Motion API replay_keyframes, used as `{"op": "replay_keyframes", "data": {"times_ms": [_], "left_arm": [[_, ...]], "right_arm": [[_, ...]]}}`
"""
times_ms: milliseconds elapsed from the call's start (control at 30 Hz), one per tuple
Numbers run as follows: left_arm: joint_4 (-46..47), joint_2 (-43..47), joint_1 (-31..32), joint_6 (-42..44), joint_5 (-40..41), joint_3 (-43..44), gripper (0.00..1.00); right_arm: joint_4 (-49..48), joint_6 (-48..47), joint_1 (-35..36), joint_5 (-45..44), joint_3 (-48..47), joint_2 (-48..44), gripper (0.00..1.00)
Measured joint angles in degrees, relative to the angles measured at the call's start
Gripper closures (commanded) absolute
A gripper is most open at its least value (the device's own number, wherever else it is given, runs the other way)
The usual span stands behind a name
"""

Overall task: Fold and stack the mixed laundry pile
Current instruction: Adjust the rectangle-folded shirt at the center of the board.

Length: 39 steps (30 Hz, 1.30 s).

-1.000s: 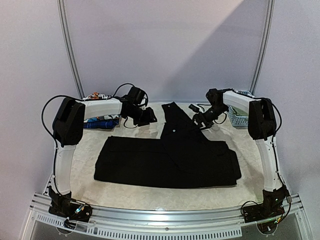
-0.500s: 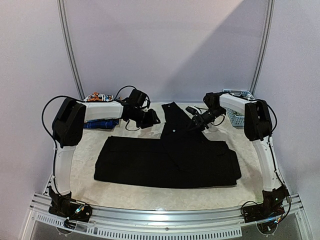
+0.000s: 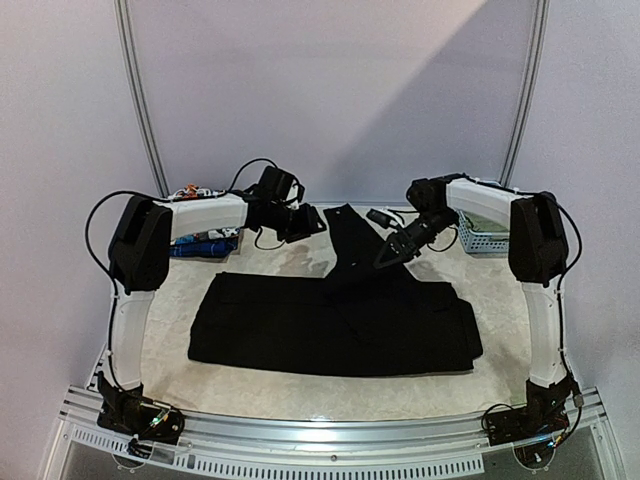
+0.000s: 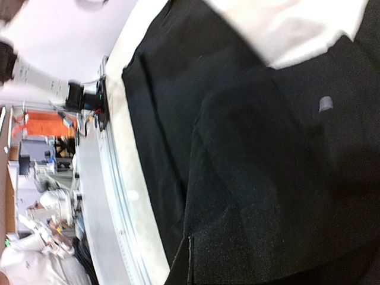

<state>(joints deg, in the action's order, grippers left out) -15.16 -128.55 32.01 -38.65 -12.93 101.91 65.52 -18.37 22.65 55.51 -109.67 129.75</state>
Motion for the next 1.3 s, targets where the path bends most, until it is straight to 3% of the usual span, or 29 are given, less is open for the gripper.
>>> {"op": "replay_keyframes", "data": {"times_ms": [233, 367, 467, 833, 967, 1000, 1033, 1300], "left_arm": [[-0.15, -5.92, -0.57, -0.42, -2.80, 6.69, 0.46], [-2.21, -6.93, -0.39, 0.11, -4.96, 6.73, 0.46], [-3.54, -6.93, -0.15, 2.12, -7.21, 6.73, 0.47], [-6.95, -9.84, 2.82, 6.27, -16.17, 9.73, 0.53], [-6.56, -8.85, 4.24, 6.75, -15.69, 5.38, 0.50], [-6.54, -8.04, 4.50, 6.71, -15.28, 3.34, 0.51], [-6.56, -7.23, 4.72, 6.71, -14.88, 1.55, 0.51], [-4.76, 0.66, 5.01, 5.86, -11.39, -6.34, 0.51]], "right_arm": [[0.42, -3.72, 3.74, -1.38, 11.06, -4.35, 0.93], [1.49, -5.22, 4.87, -3.26, 18.34, -4.35, 0.69], [2.78, -7.67, 5.09, -5.55, 21.68, -4.81, 0.60], [3.23, -10.01, 5.09, -8.63, 25.33, -12.83, 0.50], [2.93, -10.47, 5.09, -12.50, 25.31, -13.11, 0.29], [2.82, -10.14, 5.09, -13.66, 25.31, -13.31, 0.08], [2.80, -10.40, 5.09, -15.65, 25.29, -13.66, 0.02], [-3.98, -13.88, 5.07, -34.27, 24.48, -21.20, 0.01]]}}
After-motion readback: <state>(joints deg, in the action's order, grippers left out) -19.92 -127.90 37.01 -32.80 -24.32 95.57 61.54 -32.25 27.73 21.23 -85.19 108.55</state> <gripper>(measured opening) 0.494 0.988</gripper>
